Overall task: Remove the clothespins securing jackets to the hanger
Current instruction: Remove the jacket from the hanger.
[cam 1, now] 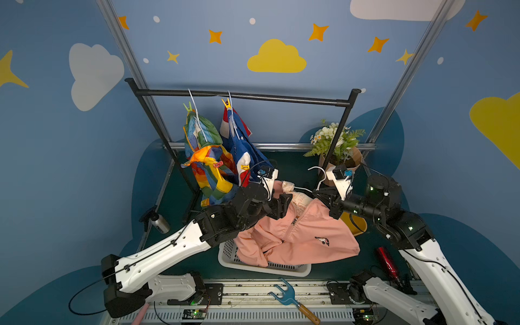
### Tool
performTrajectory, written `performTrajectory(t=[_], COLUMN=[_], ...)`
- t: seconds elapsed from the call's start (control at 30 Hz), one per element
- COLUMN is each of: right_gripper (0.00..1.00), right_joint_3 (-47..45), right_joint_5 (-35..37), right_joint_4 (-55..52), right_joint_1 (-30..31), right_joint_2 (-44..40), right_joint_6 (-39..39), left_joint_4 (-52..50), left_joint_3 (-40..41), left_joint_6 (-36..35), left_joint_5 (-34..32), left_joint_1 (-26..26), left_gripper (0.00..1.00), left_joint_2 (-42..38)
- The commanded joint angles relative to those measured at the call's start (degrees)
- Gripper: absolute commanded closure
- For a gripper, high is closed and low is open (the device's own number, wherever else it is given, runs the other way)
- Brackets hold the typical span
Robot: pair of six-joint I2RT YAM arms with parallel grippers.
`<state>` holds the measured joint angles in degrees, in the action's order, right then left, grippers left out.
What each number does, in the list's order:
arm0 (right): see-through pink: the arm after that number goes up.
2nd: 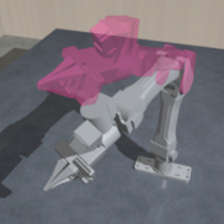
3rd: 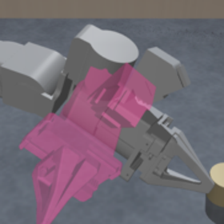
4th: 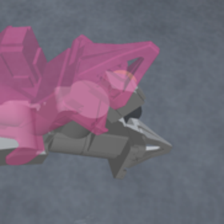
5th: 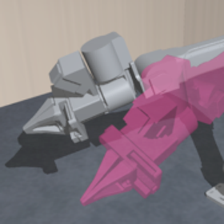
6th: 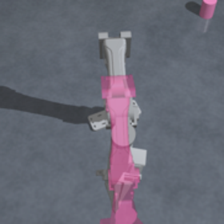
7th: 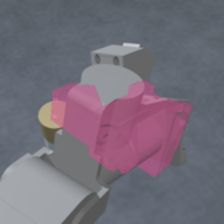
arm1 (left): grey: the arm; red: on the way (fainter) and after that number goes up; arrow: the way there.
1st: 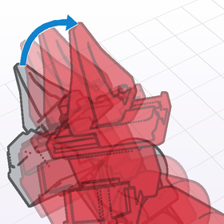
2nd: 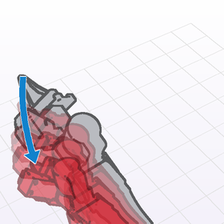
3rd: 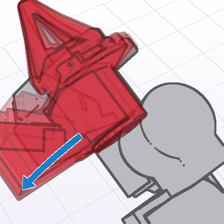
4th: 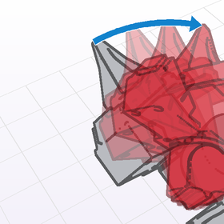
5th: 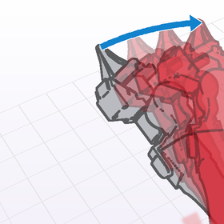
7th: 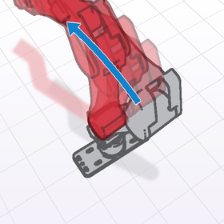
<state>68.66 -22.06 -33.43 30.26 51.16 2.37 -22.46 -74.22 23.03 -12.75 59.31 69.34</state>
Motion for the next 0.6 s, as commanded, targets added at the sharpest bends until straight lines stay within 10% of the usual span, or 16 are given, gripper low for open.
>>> performTrajectory(t=[0.0, 0.27, 0.57], right_gripper=[1.0, 1.0, 1.0], right_joint_3=[0.57, -0.06, -4.23], right_joint_5=[1.58, -0.26, -2.65], right_joint_4=[3.78, 4.07, 3.53], right_joint_1=[0.95, 2.42, 2.46], right_joint_2=[-1.75, -3.3, -7.4], right_joint_6=[-1.3, -1.86, -1.66], left_joint_4=[2.51, 6.12, 5.69], left_joint_3=[0.69, 1.32, 1.25], left_joint_6=[3.6, 2.92, 0.75], left_joint_5=[-0.78, -3.24, -1.47], left_joint_1=[0.24, -0.22, -3.58], left_gripper=[0.32, 0.49, 0.96], left_joint_2=[1.39, 2.26, 2.78])
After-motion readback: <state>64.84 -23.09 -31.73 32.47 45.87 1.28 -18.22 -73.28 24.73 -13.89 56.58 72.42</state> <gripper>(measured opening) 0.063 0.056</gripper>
